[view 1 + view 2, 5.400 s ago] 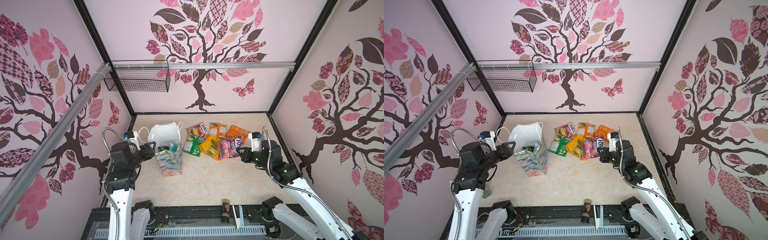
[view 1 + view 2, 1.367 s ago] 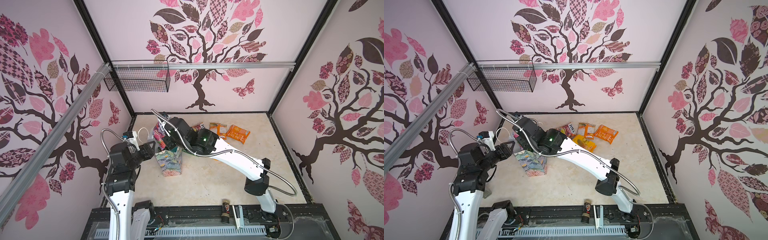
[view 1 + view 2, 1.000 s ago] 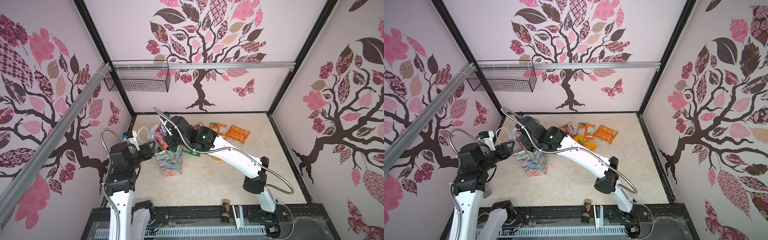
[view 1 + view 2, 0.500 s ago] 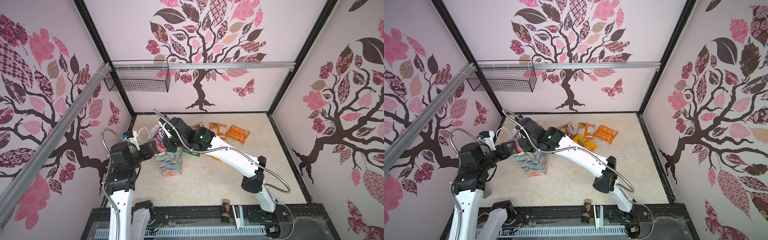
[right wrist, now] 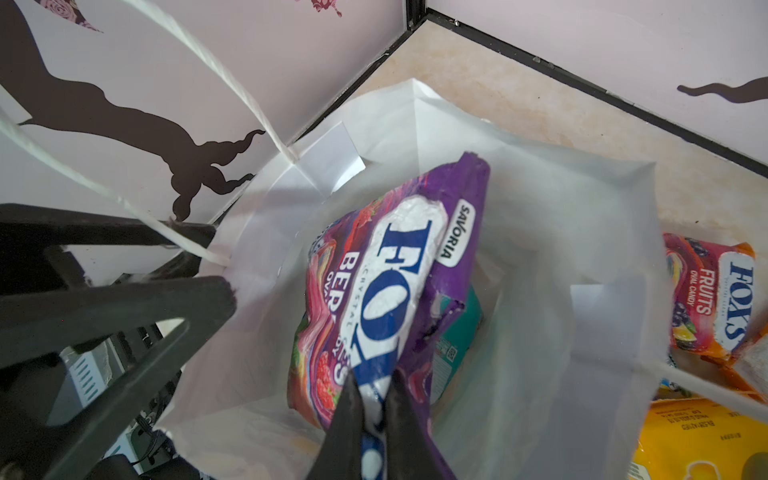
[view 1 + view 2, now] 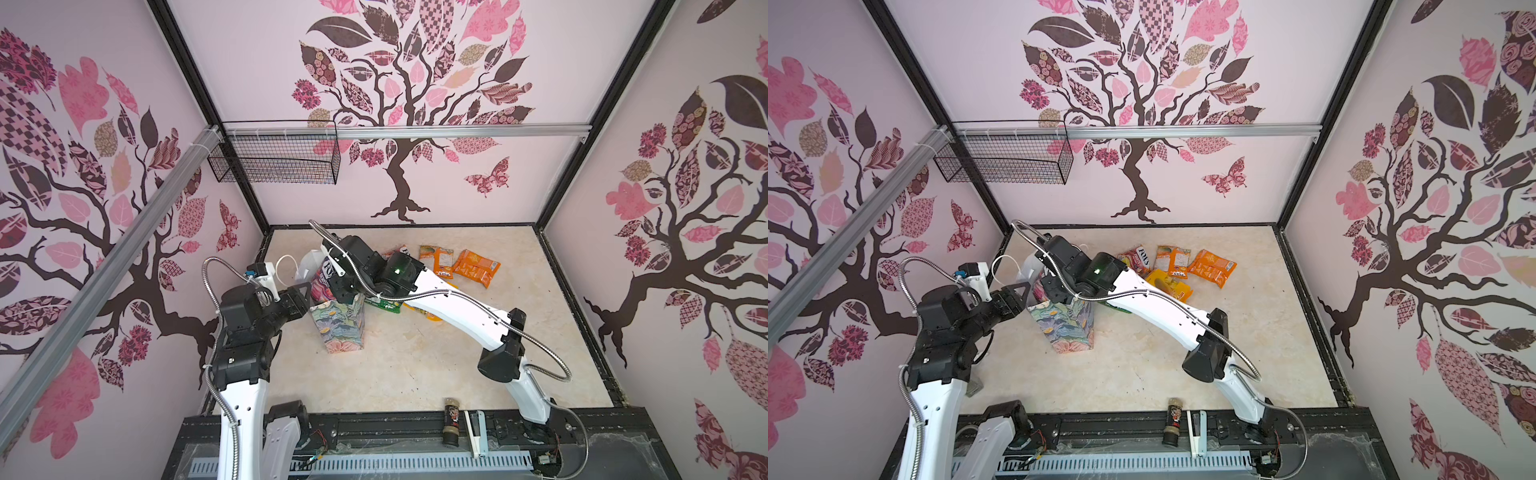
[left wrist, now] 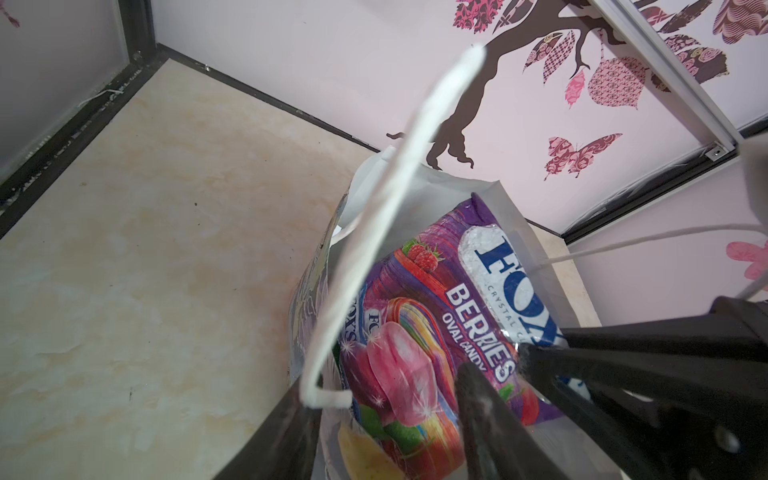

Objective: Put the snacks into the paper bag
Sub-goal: 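Lower the purple Berries bag into the paper bag and open the right gripper, then move the right gripper back to the yellow Lot100 mango gummy bag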

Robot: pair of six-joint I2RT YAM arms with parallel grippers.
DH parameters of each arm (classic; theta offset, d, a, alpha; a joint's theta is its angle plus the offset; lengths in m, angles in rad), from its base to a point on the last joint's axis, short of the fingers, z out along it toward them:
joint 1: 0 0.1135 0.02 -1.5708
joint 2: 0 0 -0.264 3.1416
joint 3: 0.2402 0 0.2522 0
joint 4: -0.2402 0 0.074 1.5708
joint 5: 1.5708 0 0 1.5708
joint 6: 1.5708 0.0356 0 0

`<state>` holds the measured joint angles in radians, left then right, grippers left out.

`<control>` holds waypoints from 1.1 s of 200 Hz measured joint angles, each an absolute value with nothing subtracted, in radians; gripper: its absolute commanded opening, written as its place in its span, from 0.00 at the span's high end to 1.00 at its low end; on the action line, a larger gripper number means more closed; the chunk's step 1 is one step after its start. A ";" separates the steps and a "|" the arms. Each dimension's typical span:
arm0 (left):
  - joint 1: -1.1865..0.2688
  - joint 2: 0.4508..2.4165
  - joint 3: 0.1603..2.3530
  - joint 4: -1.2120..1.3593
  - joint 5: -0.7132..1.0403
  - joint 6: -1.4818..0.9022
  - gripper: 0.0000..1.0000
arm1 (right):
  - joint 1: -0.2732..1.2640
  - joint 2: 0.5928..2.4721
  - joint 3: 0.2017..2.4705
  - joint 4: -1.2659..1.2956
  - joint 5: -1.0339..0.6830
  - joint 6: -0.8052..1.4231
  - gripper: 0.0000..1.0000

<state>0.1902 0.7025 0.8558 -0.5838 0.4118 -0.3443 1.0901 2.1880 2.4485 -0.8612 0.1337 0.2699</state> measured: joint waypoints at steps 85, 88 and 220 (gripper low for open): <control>0.190 0.698 0.856 -0.584 0.402 -0.345 0.44 | 1.090 2.188 2.462 -0.868 0.139 0.262 0.63; 0.190 0.698 0.856 -0.584 0.402 -0.344 0.44 | 1.090 2.188 2.463 -0.868 0.137 0.261 0.63; 0.190 0.689 0.854 -0.584 0.401 -0.344 0.44 | 1.113 1.618 1.667 -0.413 -0.017 0.228 0.19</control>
<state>0.1902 0.6888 0.8539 -0.5842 0.4007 -0.3443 1.1130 1.6176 1.6672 -0.4126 -0.0166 0.2283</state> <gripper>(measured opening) 0.557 0.788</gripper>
